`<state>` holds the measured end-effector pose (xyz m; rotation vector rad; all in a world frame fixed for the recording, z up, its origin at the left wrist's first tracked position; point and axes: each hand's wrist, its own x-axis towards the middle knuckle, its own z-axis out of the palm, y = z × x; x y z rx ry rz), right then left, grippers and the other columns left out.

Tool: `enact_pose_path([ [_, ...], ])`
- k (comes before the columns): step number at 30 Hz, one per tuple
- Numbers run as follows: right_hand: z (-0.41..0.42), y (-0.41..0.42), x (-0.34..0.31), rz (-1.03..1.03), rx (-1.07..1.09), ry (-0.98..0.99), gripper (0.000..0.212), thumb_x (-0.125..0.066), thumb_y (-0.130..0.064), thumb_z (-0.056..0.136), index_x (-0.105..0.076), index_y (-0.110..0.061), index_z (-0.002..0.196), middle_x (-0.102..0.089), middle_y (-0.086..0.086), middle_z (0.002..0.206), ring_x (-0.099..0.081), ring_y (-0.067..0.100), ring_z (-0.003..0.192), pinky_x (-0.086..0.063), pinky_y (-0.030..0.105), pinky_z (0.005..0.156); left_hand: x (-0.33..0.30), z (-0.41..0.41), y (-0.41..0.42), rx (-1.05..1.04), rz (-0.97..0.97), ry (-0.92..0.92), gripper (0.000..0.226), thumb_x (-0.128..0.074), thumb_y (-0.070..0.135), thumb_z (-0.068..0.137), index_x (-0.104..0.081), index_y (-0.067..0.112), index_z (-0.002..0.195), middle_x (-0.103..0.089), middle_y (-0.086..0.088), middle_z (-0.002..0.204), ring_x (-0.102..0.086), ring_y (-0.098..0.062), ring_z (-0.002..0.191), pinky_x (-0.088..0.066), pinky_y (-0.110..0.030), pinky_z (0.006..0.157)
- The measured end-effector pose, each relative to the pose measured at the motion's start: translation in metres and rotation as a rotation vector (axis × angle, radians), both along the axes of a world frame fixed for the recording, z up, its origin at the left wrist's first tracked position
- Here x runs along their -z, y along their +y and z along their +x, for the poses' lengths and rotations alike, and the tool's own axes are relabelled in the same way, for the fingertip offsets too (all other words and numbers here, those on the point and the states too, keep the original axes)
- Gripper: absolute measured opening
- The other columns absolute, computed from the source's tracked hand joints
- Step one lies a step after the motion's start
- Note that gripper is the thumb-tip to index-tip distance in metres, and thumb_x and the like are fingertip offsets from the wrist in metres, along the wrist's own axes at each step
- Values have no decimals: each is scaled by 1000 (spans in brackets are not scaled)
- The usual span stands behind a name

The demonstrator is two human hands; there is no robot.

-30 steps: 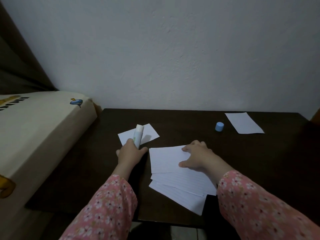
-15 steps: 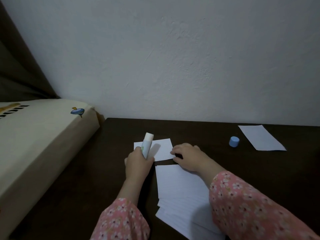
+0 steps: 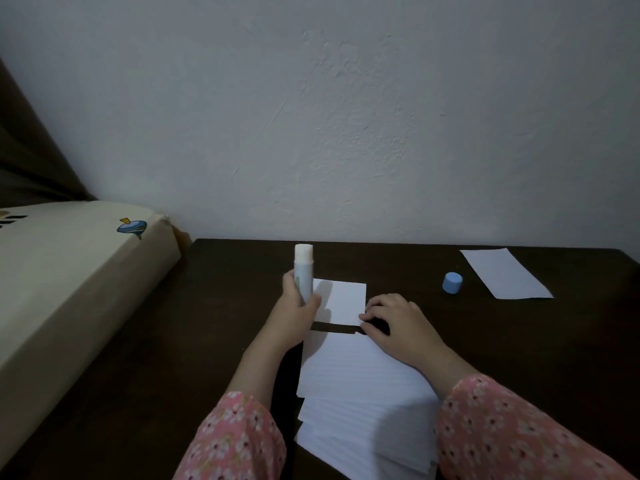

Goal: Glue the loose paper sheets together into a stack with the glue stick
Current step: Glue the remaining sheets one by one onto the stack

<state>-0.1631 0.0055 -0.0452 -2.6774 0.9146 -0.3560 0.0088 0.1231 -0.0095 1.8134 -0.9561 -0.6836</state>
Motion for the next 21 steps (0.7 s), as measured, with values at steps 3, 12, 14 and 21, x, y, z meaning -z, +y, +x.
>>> enact_pose_path([
  [3,-4,1,7,47,21,-80,25,-51,-43,96,-67,-34,112,-48,-20,127,-34,0,128,-25,27,103,-4,-3,1,-2,-93,-50,53,-56,31,95,-27,32,139,-42,11,115,-52,-4,92,-43,-15,63],
  [12,-1,1,7,111,40,-51,15,-46,-42,98,-60,-37,102,-36,-23,147,-12,4,145,-14,39,114,-6,-8,-17,-155,-334,187,29,-59,36,91,-55,29,119,-63,2,101,-59,-11,82,-48,-24,66],
  [14,-1,1,7,134,37,-47,17,-46,-41,98,-61,-35,102,-30,-23,151,-5,4,146,-12,43,116,-2,-11,-23,-90,-248,137,30,-51,38,95,-47,27,123,-65,0,97,-62,-10,74,-51,-23,63],
  [21,-1,2,11,110,72,-76,10,-46,-44,97,-55,-41,99,-40,-24,145,-20,4,142,-14,43,116,6,-17,-23,60,-136,-52,58,-65,19,89,-31,28,135,-51,13,110,-55,-6,100,-48,-22,81],
])
